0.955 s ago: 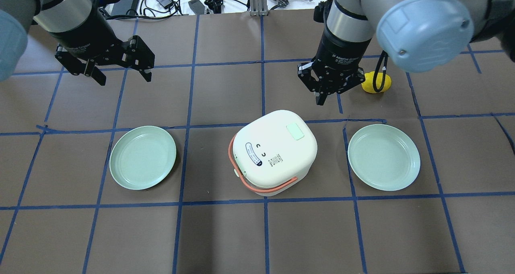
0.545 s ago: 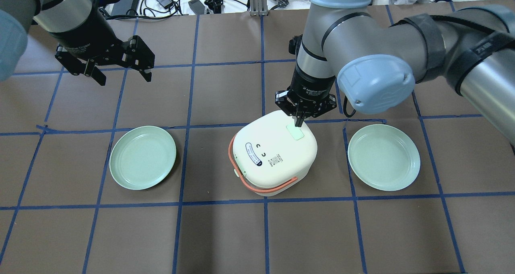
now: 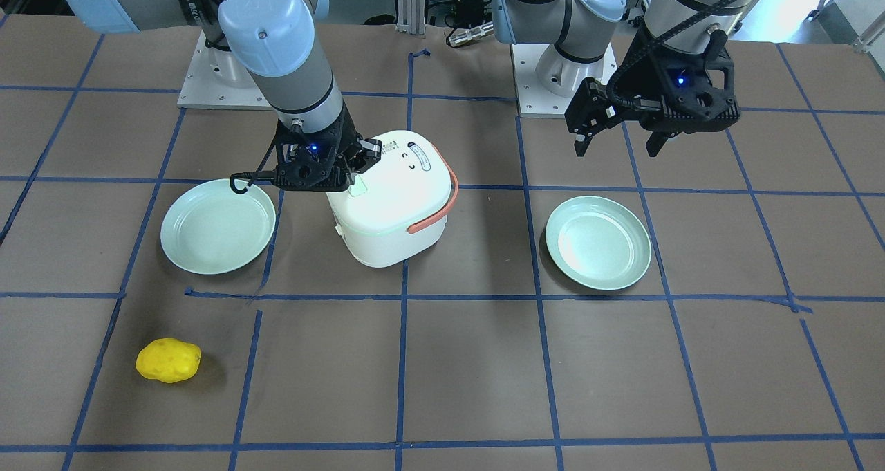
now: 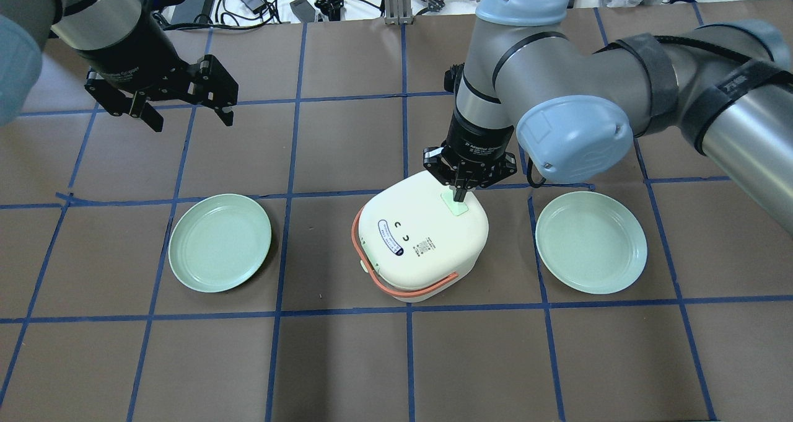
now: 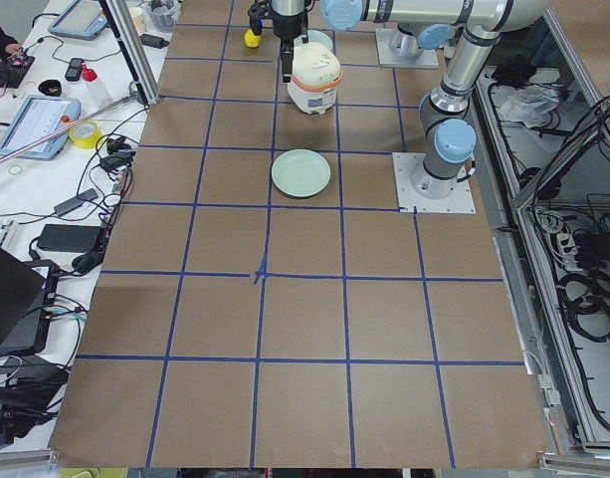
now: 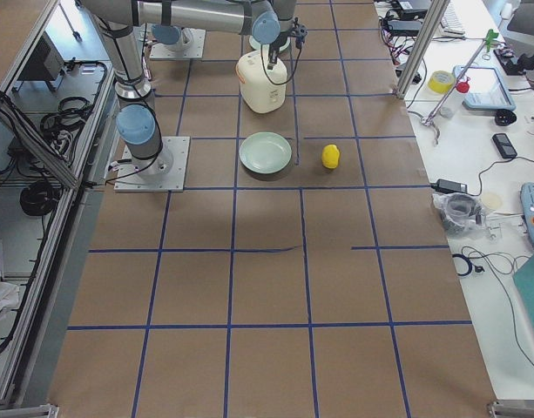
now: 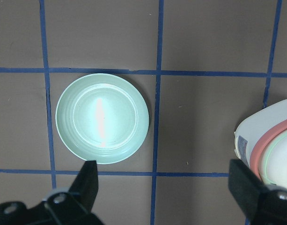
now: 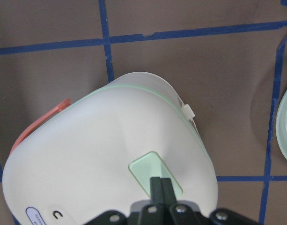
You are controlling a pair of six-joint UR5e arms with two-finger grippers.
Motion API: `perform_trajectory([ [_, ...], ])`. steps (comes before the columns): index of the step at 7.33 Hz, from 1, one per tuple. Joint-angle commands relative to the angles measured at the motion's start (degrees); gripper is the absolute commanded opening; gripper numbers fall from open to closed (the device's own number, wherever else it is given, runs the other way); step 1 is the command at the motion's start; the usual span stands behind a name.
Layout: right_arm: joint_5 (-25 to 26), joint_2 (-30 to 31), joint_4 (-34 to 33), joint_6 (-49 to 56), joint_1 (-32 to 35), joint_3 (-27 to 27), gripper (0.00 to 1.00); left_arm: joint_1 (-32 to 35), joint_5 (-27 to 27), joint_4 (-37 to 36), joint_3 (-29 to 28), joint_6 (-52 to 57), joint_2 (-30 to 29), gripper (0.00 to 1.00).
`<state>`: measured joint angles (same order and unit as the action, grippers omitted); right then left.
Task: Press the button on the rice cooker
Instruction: 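Press down on the green lid button with the closed right gripper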
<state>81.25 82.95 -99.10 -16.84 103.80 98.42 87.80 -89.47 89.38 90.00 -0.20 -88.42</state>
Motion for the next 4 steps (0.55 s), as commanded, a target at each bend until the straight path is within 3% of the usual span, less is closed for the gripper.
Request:
perform_trajectory([
  [1, 0.05, -0.59, 0.05, 0.05, 0.09, 0.1, 0.0, 0.0, 0.0, 0.0, 0.0, 0.02, 0.0, 1.0],
  [4, -0.04, -0.86, 0.05, 0.05, 0.09, 0.1, 0.0, 0.0, 0.0, 0.0, 0.0, 0.02, 0.0, 1.0],
])
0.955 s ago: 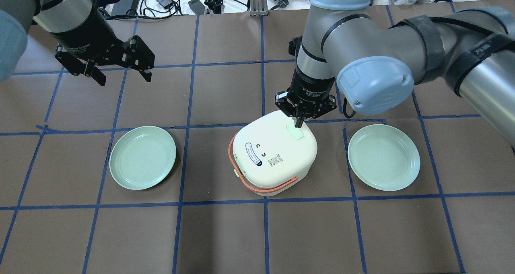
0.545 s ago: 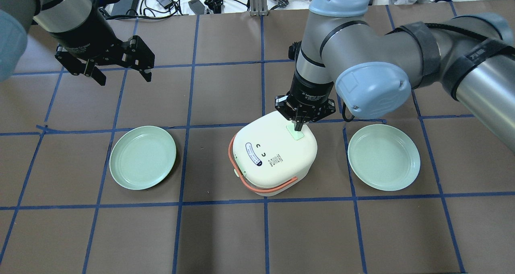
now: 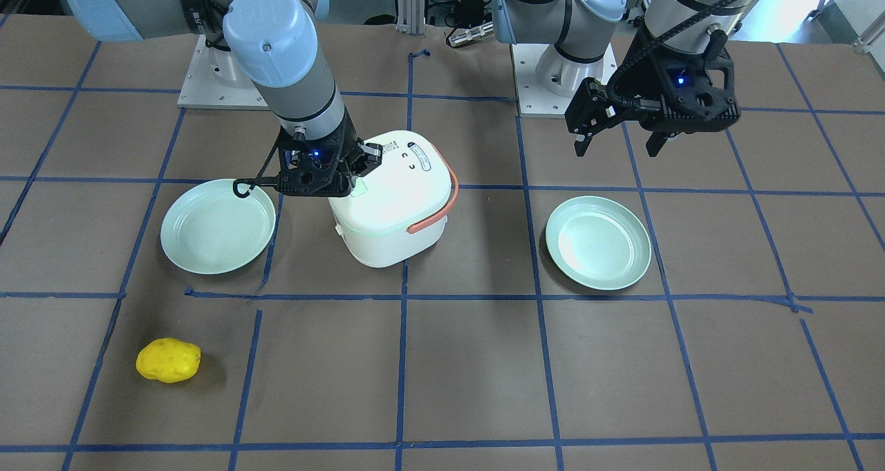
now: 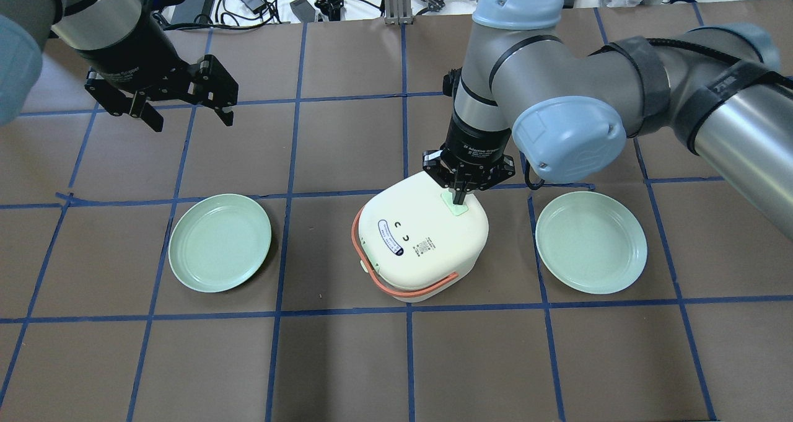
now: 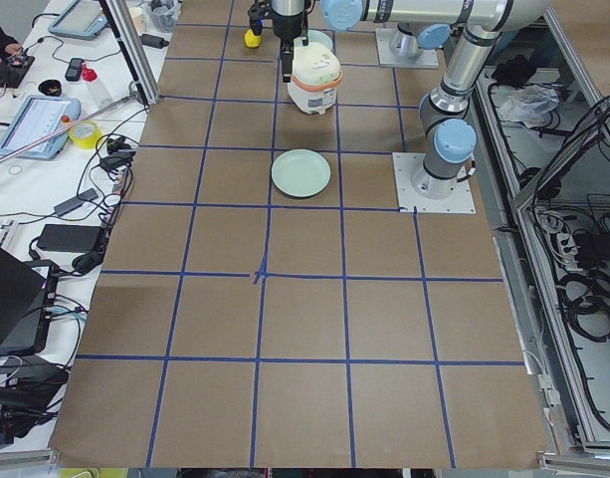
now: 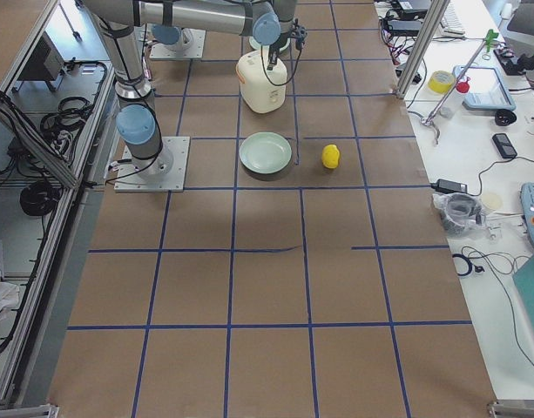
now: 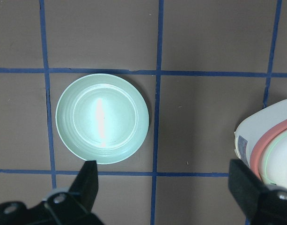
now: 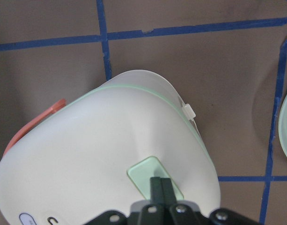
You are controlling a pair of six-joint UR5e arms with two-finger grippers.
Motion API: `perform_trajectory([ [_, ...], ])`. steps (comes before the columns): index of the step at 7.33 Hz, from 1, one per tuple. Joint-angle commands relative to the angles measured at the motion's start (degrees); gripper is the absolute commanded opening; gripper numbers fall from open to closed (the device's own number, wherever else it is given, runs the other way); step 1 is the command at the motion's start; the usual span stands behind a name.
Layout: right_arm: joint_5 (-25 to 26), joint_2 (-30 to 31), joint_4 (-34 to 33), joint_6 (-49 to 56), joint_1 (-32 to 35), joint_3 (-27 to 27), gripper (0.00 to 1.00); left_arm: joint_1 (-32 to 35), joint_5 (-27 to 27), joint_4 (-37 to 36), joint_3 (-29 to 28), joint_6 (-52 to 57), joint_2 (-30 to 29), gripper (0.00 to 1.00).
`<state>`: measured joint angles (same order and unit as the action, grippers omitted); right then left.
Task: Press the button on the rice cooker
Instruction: 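Press down on the green lid button with the closed right gripper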
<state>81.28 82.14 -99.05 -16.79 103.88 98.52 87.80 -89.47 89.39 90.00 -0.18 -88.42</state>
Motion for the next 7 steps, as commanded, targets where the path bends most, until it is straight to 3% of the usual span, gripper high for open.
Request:
perform_trajectory([
  [1, 0.02, -0.05, 0.0, 0.09, 0.0, 0.01, 0.0, 0.0, 0.0, 0.0, 0.0, 0.0, 0.0, 1.0],
  [7, -0.16, -0.67, 0.09, 0.09, 0.0, 0.01, 0.0, 0.0, 0.0, 0.0, 0.0, 0.0, 0.0, 1.0],
])
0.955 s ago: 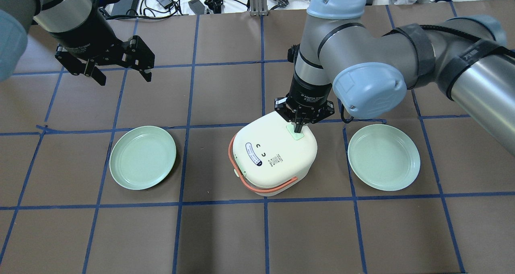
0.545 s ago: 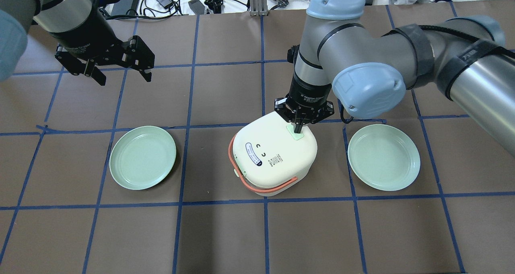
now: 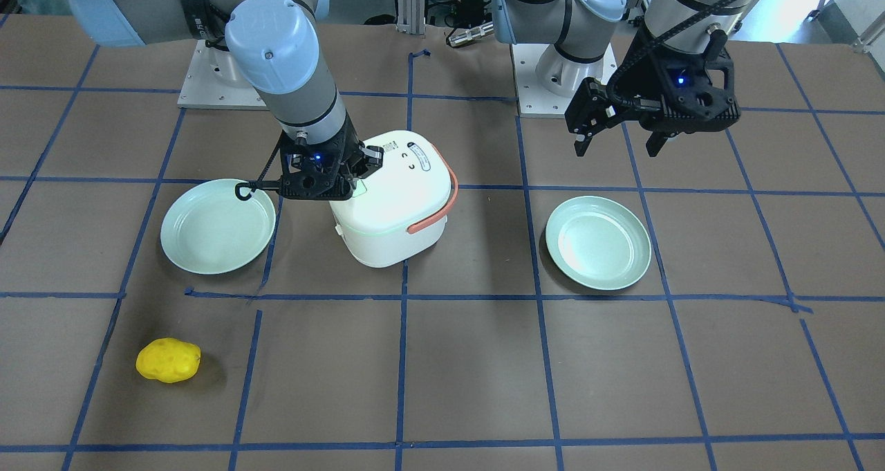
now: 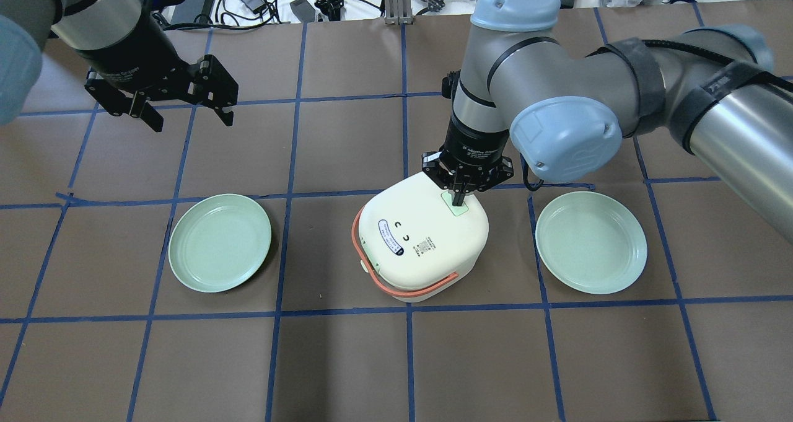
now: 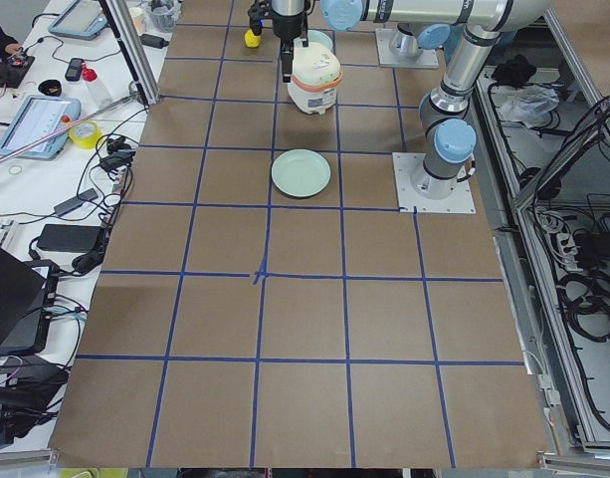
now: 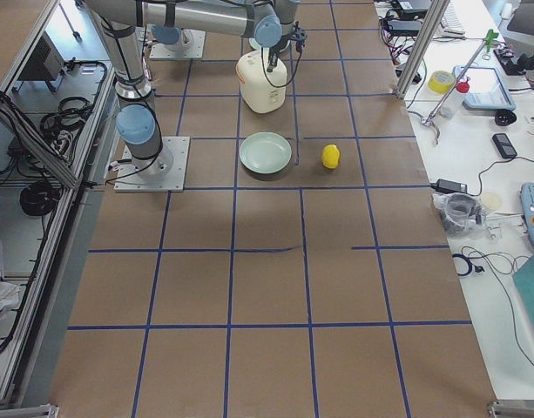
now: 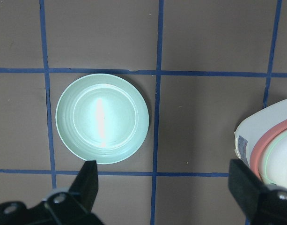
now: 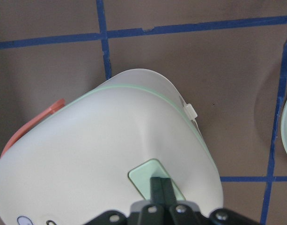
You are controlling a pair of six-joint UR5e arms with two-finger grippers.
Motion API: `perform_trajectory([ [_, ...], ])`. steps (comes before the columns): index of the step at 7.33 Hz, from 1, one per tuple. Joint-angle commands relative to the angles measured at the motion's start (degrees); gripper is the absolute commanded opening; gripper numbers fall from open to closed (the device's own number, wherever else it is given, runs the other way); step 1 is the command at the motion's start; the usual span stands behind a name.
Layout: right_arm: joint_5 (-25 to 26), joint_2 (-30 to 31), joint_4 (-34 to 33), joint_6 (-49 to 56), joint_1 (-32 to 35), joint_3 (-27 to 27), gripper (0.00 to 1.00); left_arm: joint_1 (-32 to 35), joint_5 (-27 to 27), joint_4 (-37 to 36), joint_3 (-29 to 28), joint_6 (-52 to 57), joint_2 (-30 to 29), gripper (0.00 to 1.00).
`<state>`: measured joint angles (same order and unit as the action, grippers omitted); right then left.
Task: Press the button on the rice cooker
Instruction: 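Press down on the green lid button with the closed right gripper, then lift the right gripper away as the rice cooker lid pops open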
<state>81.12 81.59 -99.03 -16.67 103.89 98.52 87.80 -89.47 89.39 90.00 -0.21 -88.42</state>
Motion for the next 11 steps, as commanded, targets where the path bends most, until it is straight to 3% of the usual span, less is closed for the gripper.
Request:
perform_trajectory([
  [1, 0.0, -0.12, -0.02, -0.03, 0.0, 0.09, 0.0, 0.0, 0.0, 0.0, 0.0, -0.05, 0.0, 1.0],
  [4, 0.0, -0.03, -0.02, -0.21, 0.0, 0.36, 0.0, 0.0, 0.0, 0.0, 0.0, 0.03, 0.0, 1.0],
  [7, 0.0, 0.76, 0.42, -3.89, 0.26, -4.45, 0.02, 0.0, 0.0, 0.0, 0.0, -0.05, 0.0, 1.0],
  [8, 0.17, 0.94, 0.77, -4.07, 0.26, -7.18, 0.23, 0.0, 0.0, 0.0, 0.0, 0.03, 0.0, 1.0],
  [9, 0.79, 1.37, 1.56, -5.29, 0.35, -9.55, 0.86, 0.0, 0.0, 0.0, 0.0, 0.03, 0.0, 1.0],
  [10, 0.44, 3.03, 2.96, -6.44, 0.44, -11.23, 1.0, 0.0, 0.0, 0.0, 0.0, 0.03, 0.0, 1.0],
  [11, 1.31, 3.4, 4.8, -6.45, 0.35, -13.77, 1.0, 0.0, 0.0, 0.0, 0.0, 0.03, 0.0, 1.0],
])
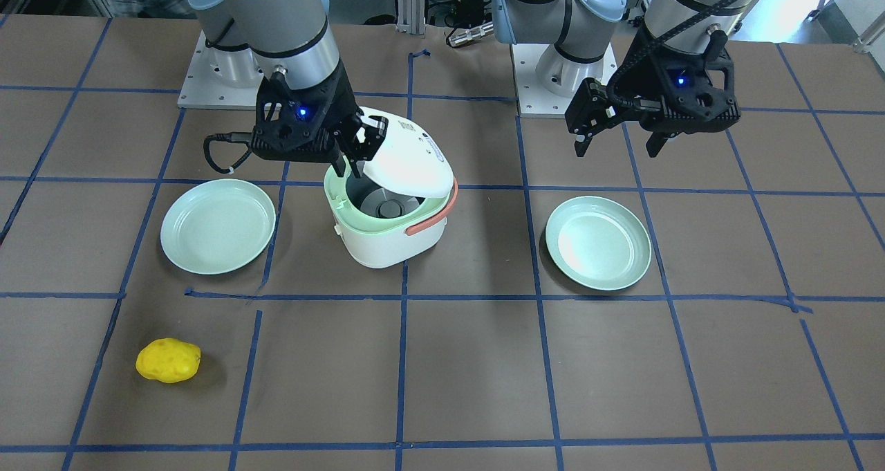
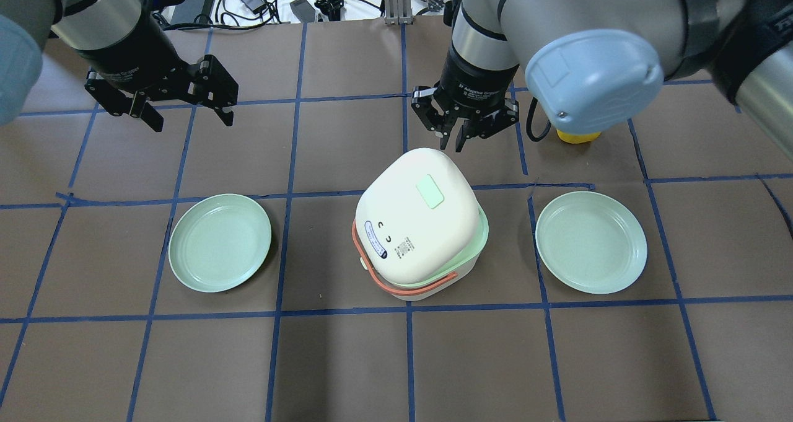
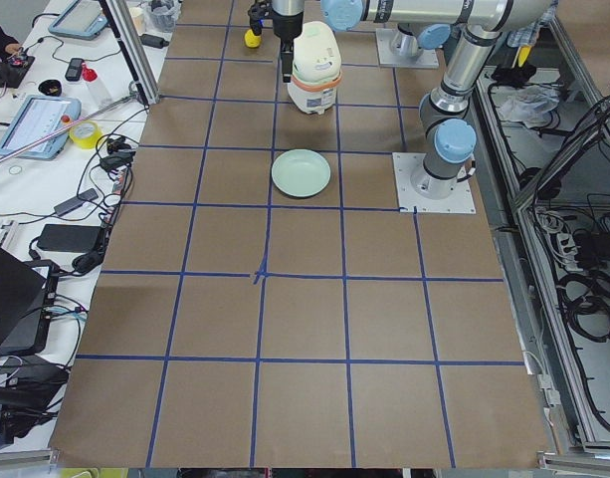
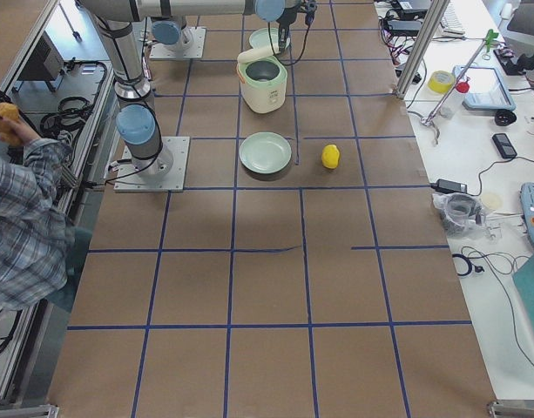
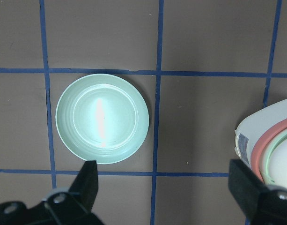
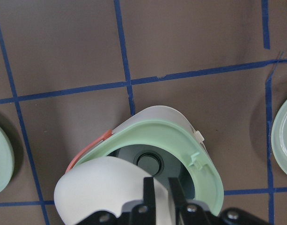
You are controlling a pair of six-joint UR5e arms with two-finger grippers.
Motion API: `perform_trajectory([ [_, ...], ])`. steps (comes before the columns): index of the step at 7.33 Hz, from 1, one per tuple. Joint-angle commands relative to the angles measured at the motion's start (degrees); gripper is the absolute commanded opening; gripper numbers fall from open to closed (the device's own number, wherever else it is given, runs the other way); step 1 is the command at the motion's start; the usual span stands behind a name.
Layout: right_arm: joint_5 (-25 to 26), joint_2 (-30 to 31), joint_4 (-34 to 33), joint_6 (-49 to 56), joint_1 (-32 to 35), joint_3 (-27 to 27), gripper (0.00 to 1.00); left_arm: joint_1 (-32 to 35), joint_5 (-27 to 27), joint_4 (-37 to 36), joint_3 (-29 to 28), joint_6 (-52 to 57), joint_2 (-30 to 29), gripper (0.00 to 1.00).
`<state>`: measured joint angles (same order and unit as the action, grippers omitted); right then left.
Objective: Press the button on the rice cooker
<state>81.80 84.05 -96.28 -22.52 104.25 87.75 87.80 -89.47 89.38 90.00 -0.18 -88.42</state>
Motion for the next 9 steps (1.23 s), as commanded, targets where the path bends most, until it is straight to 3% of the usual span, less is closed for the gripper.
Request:
perform_trajectory([
  [1, 1.77, 0.5, 3.8, 0.45, -1.06, -5.37, 1.0, 0.0, 0.0, 0.0, 0.0, -0.08, 0.0, 1.0],
  [2, 6.13, 0.41, 3.9, 3.16, -2.55, -6.09, 1.0, 0.0, 0.0, 0.0, 0.0, 0.0, 0.0, 1.0],
  [5, 10.11, 0.32, 6.27, 13.68, -12.98, -5.66, 1.0, 0.0, 0.0, 0.0, 0.0, 0.0, 0.0, 1.0],
  [7, 10.13, 0.58, 7.67, 14.87, -18.02, -5.4, 1.0, 0.0, 0.0, 0.0, 0.0, -0.09, 0.0, 1.0],
  [9, 9.52, 1.2, 8.12, 15.05, -17.86, -5.57, 1.0, 0.0, 0.0, 0.0, 0.0, 0.0, 0.0, 1.0],
])
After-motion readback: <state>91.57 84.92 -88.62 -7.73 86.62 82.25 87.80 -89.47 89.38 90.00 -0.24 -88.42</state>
